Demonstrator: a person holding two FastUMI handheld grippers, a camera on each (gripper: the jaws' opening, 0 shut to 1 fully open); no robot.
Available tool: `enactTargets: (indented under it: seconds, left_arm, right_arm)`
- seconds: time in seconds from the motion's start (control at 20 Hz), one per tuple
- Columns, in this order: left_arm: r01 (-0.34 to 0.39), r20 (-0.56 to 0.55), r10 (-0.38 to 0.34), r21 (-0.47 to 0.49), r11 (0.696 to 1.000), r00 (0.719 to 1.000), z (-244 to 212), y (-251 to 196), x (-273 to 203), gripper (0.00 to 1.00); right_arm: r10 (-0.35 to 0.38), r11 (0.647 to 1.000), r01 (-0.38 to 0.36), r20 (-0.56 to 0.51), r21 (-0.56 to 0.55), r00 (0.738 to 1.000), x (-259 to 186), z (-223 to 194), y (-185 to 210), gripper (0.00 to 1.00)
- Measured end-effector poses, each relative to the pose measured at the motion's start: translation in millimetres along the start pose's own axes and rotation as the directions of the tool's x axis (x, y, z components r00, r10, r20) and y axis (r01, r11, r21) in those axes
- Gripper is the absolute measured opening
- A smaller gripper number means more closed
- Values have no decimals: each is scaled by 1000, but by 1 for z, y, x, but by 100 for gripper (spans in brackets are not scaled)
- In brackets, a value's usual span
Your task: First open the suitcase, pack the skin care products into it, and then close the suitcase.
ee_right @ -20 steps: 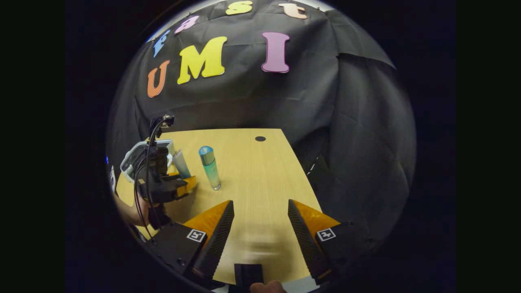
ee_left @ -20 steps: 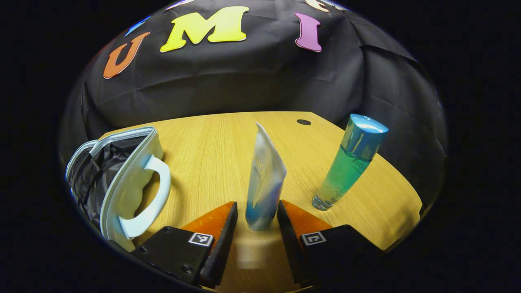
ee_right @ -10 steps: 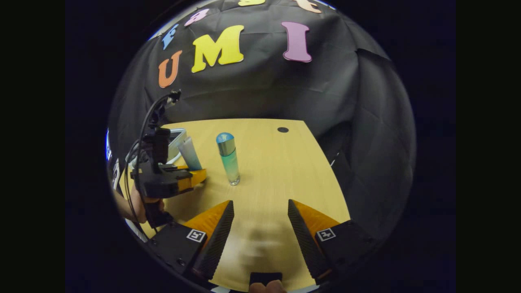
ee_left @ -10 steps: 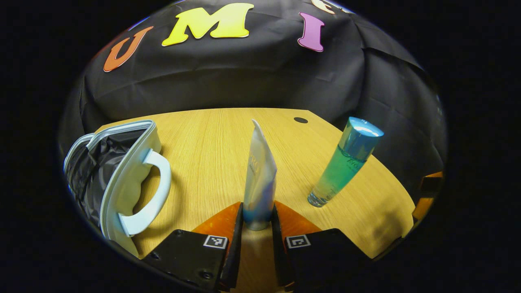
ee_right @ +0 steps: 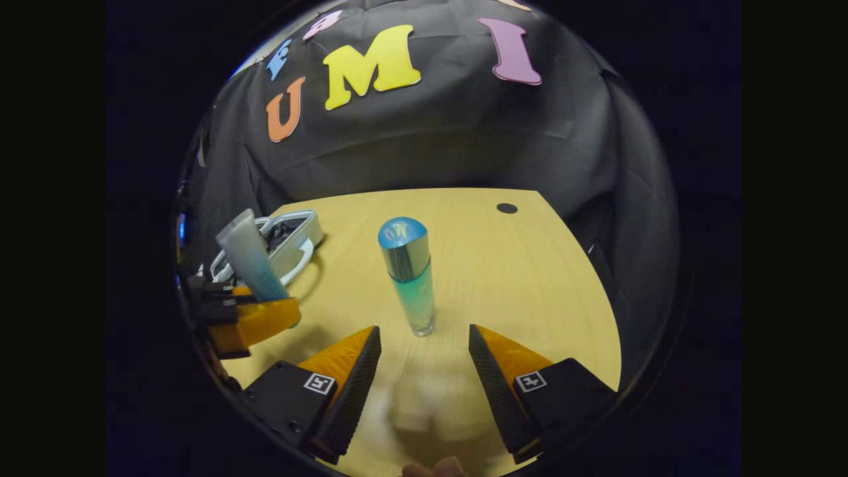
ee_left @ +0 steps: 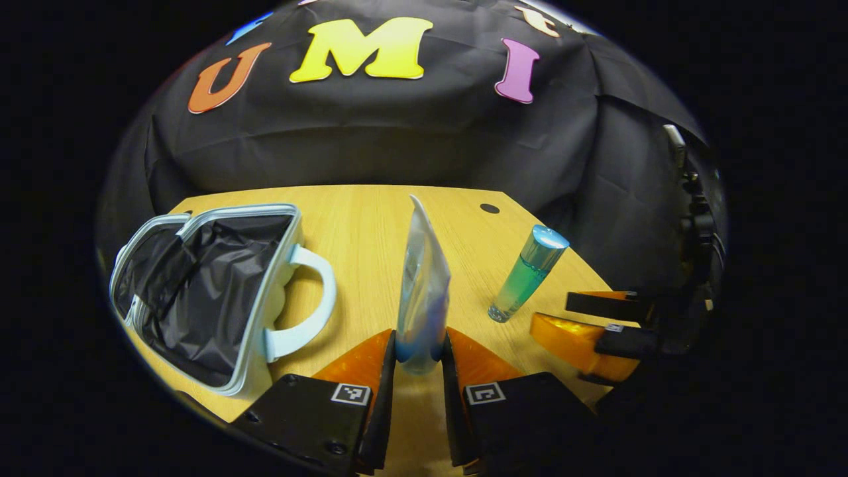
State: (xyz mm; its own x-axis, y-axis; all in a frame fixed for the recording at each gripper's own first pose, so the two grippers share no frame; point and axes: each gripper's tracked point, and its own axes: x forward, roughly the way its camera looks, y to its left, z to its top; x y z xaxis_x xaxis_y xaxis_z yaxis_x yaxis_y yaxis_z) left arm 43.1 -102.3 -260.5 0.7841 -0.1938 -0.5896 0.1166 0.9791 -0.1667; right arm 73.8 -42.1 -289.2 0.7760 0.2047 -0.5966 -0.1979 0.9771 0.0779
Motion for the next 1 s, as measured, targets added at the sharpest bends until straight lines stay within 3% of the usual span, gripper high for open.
enactTargets:
  seconds: [0.35, 0.65, 0.7, 1.0]
  left_arm:
    - [-44, -7, 44, -51, 998, 999, 3, 21, -34, 38]
    - [-81, 12, 82, -68, 994, 997, 12, 43, -48, 38]
    - [-86, 13, 87, -73, 994, 996, 13, 47, -49, 38]
    - [-126, 24, 130, -126, 984, 991, 22, 84, -66, 37]
  right_arm:
    - [-10, 1000, 10, 5, 1, 1000, 41, 14, 12, 79]
    - [-67, 998, 68, -21, 17, 998, 56, 9, 4, 58]
    - [-76, 997, 76, -18, 18, 997, 57, 11, 4, 41]
    - [-91, 994, 94, -57, 56, 994, 57, 11, 5, 33]
